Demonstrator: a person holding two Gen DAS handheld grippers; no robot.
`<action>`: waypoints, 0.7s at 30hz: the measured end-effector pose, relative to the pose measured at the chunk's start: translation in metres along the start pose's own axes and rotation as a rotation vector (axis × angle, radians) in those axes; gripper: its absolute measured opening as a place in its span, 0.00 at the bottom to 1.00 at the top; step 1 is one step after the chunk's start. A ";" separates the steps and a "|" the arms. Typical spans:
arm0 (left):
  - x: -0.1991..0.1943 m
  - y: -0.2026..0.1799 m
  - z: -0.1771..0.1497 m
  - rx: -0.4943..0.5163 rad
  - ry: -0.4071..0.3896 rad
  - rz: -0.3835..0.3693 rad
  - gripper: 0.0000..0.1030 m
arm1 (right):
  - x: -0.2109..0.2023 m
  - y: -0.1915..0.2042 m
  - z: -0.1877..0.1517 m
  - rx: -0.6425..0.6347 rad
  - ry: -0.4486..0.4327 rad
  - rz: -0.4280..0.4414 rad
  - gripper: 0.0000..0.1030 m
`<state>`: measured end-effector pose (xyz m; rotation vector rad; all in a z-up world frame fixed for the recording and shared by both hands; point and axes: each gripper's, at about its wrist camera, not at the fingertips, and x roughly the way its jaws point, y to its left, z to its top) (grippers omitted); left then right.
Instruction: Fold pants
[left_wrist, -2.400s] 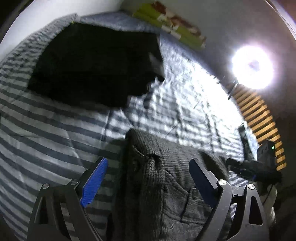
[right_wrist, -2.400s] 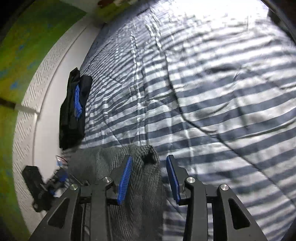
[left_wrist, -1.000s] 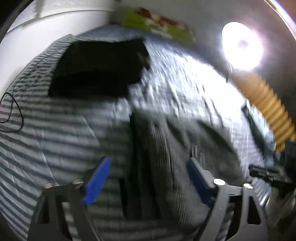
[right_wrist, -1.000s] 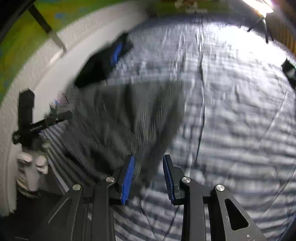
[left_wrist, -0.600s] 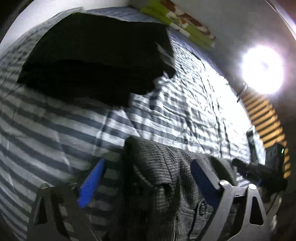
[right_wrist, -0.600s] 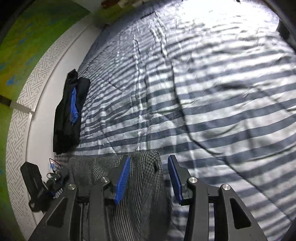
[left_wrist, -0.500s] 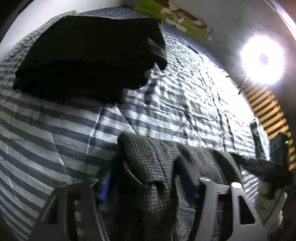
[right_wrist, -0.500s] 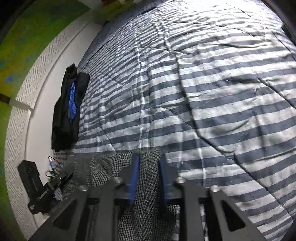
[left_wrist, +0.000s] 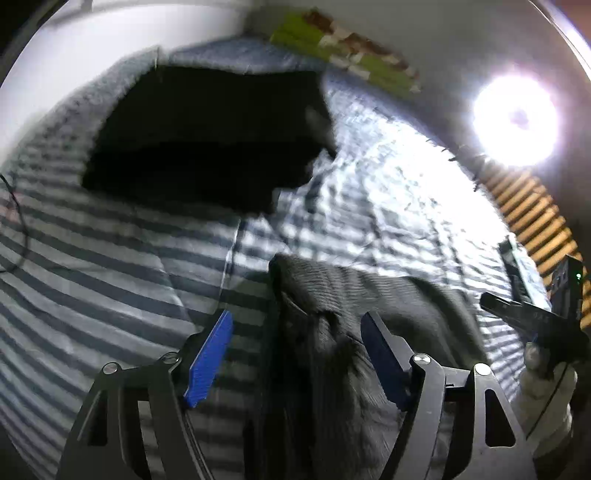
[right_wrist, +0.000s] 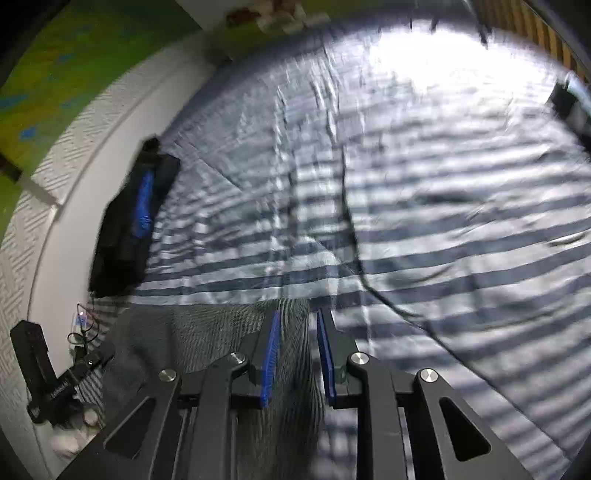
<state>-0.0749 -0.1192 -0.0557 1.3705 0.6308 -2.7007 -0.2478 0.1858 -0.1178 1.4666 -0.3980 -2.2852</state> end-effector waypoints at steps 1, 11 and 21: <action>-0.010 -0.003 -0.002 0.014 -0.019 -0.005 0.79 | -0.014 0.006 -0.005 -0.035 -0.020 0.012 0.19; 0.013 -0.040 -0.069 0.253 0.123 0.133 0.92 | -0.029 0.061 -0.124 -0.285 0.057 0.048 0.19; 0.014 -0.006 -0.086 0.136 0.086 0.039 1.00 | -0.062 -0.010 -0.144 -0.016 0.000 0.134 0.37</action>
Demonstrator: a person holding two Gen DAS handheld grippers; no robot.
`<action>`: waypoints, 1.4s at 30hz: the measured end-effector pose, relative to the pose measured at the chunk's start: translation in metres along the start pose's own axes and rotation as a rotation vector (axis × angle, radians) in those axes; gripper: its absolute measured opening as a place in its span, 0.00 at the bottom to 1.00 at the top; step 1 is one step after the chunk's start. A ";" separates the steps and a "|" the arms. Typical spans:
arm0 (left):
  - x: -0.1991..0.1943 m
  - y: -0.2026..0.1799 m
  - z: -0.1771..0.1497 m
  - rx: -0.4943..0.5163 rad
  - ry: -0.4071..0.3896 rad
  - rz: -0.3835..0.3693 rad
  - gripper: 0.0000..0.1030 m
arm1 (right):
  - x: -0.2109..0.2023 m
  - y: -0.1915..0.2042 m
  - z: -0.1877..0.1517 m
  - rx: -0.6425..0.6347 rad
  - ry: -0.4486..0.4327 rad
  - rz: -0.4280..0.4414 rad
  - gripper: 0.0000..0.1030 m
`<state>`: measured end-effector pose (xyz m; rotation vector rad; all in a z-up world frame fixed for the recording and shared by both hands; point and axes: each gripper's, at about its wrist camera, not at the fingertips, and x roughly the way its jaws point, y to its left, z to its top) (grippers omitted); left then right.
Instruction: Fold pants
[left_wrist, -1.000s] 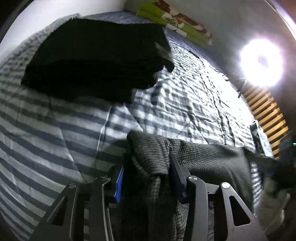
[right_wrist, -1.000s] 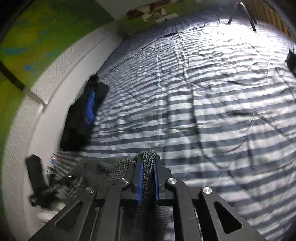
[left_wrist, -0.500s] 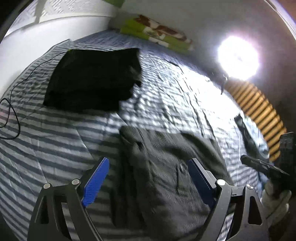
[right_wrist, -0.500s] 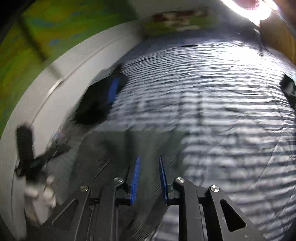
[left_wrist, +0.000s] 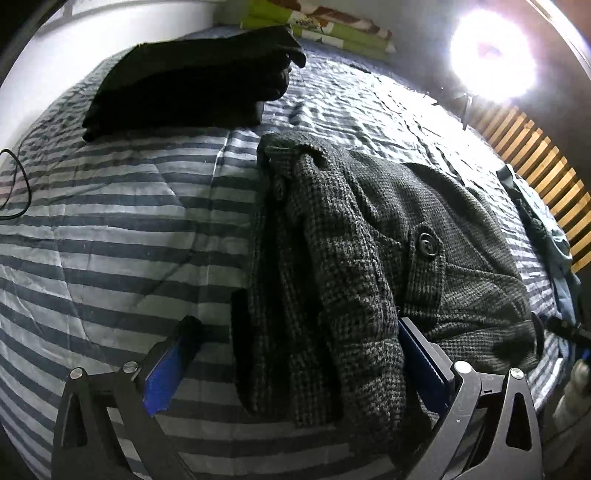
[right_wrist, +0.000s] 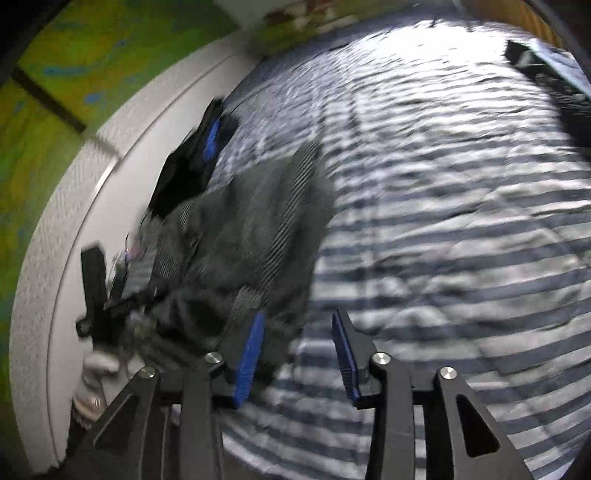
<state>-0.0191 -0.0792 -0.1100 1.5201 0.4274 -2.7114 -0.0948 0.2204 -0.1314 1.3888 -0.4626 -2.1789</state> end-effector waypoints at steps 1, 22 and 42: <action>-0.001 0.000 -0.002 -0.002 -0.009 -0.001 1.00 | -0.001 -0.003 0.003 0.017 -0.006 -0.002 0.37; -0.065 0.013 0.044 -0.139 0.003 0.004 1.00 | 0.018 0.002 0.041 0.074 0.012 0.018 0.68; 0.017 0.018 0.062 -0.123 0.183 -0.056 1.00 | 0.077 0.005 0.063 0.092 0.172 0.037 0.71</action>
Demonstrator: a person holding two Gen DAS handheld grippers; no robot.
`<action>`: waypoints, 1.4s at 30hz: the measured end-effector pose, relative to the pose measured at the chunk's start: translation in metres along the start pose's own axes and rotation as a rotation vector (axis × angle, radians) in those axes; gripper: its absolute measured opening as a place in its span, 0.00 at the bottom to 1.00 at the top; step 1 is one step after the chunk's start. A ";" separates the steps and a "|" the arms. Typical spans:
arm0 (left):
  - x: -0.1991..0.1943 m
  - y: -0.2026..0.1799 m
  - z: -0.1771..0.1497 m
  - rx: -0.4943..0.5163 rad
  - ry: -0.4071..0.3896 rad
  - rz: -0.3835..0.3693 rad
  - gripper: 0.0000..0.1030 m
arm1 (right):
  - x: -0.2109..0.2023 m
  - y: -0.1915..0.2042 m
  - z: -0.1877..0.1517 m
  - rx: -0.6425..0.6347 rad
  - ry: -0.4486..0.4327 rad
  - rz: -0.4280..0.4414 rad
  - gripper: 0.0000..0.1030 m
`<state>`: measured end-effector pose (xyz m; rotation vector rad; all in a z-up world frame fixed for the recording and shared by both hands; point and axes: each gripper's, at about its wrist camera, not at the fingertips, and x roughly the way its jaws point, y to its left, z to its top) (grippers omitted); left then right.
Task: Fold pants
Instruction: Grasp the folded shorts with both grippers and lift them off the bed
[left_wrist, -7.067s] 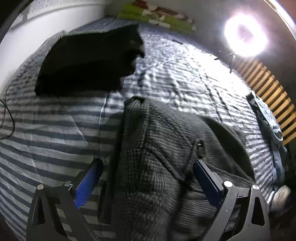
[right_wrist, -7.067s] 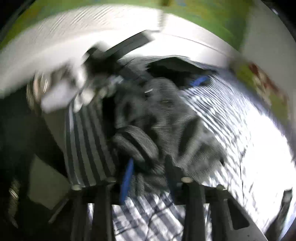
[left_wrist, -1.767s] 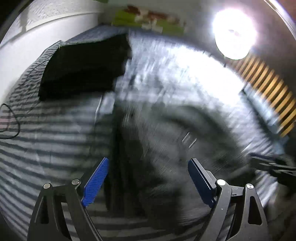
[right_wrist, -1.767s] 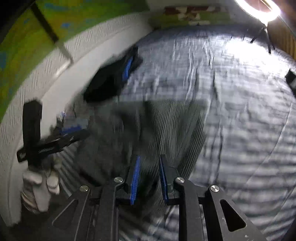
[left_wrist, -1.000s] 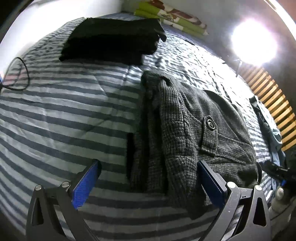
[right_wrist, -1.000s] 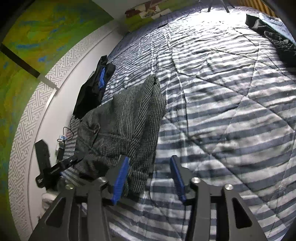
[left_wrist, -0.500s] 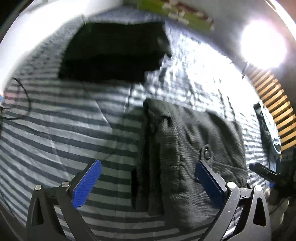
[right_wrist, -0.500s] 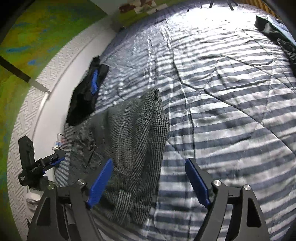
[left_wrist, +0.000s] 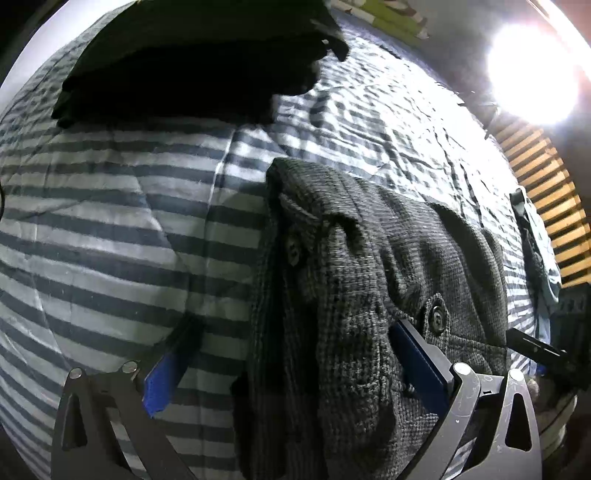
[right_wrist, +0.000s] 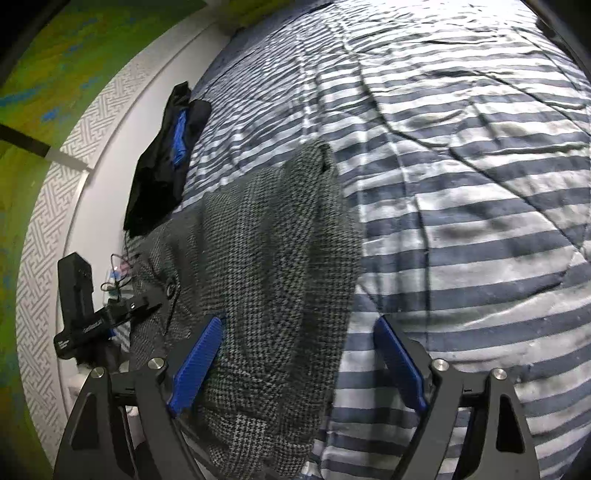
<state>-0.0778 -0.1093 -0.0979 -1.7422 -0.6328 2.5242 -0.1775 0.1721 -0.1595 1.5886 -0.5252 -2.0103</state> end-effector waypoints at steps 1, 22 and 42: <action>0.000 -0.002 -0.002 0.018 -0.009 -0.003 0.99 | 0.002 0.001 -0.001 -0.001 0.010 0.014 0.57; -0.054 -0.020 -0.014 0.009 -0.150 -0.105 0.26 | -0.033 0.058 -0.004 -0.100 -0.092 0.096 0.12; -0.215 0.027 0.090 0.002 -0.457 -0.041 0.25 | -0.074 0.229 0.086 -0.468 -0.302 0.091 0.10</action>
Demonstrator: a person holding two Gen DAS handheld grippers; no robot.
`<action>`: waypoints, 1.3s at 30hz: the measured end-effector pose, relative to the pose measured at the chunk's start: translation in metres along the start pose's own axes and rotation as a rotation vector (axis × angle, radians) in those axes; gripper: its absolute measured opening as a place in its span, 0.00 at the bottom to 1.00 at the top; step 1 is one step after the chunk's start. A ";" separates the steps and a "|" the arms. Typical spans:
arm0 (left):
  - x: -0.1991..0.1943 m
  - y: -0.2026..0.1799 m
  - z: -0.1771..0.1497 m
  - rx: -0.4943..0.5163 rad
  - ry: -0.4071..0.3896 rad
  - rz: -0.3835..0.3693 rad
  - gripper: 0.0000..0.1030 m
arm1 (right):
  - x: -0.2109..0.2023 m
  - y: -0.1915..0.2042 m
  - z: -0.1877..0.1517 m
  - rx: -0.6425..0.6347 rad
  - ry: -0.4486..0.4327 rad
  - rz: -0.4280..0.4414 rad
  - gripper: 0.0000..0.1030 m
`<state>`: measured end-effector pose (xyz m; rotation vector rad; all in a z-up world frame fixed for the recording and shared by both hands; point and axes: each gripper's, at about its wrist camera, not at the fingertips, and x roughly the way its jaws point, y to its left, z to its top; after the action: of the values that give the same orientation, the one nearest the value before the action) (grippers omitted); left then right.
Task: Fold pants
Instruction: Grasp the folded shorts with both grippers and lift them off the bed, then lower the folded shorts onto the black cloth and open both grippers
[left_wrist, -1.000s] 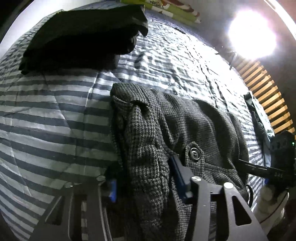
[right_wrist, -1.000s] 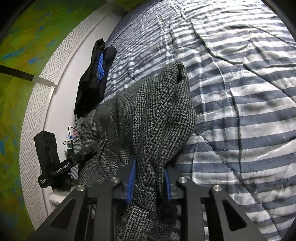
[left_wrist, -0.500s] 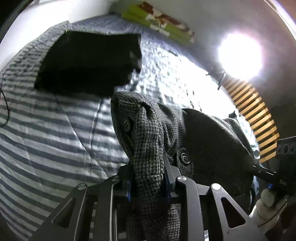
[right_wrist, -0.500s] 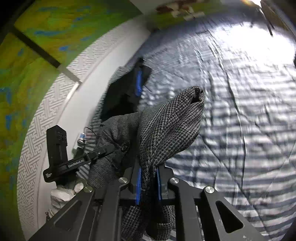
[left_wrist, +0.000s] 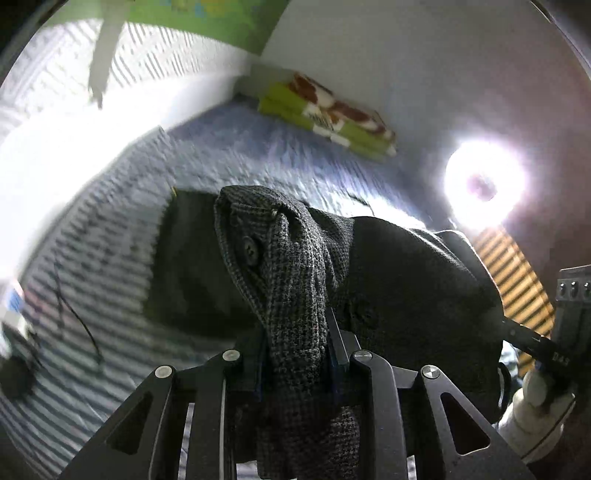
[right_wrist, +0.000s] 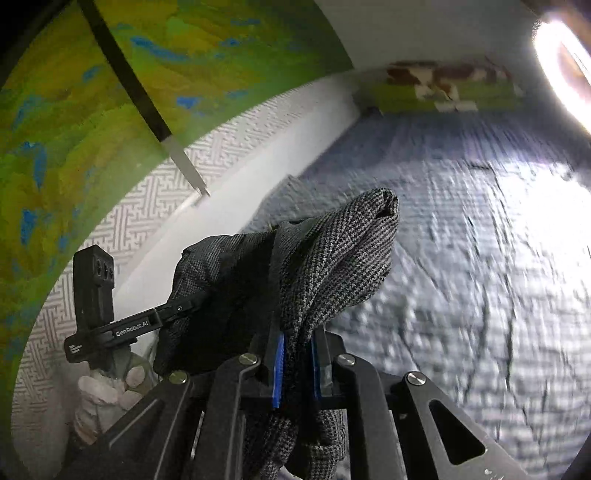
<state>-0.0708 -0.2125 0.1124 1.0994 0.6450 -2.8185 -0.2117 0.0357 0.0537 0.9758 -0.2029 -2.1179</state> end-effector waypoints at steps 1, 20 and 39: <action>-0.003 0.005 0.010 -0.001 -0.013 0.010 0.25 | 0.006 0.004 0.009 -0.017 -0.015 -0.005 0.10; 0.167 0.136 0.079 -0.118 0.060 0.177 0.26 | 0.214 -0.027 0.052 -0.061 0.035 -0.132 0.11; 0.152 0.130 0.005 -0.087 0.230 0.404 0.79 | 0.102 -0.024 0.029 -0.060 0.032 -0.163 0.35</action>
<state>-0.1625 -0.3174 -0.0319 1.3709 0.4856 -2.3273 -0.2873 -0.0253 0.0043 1.0203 -0.0445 -2.2403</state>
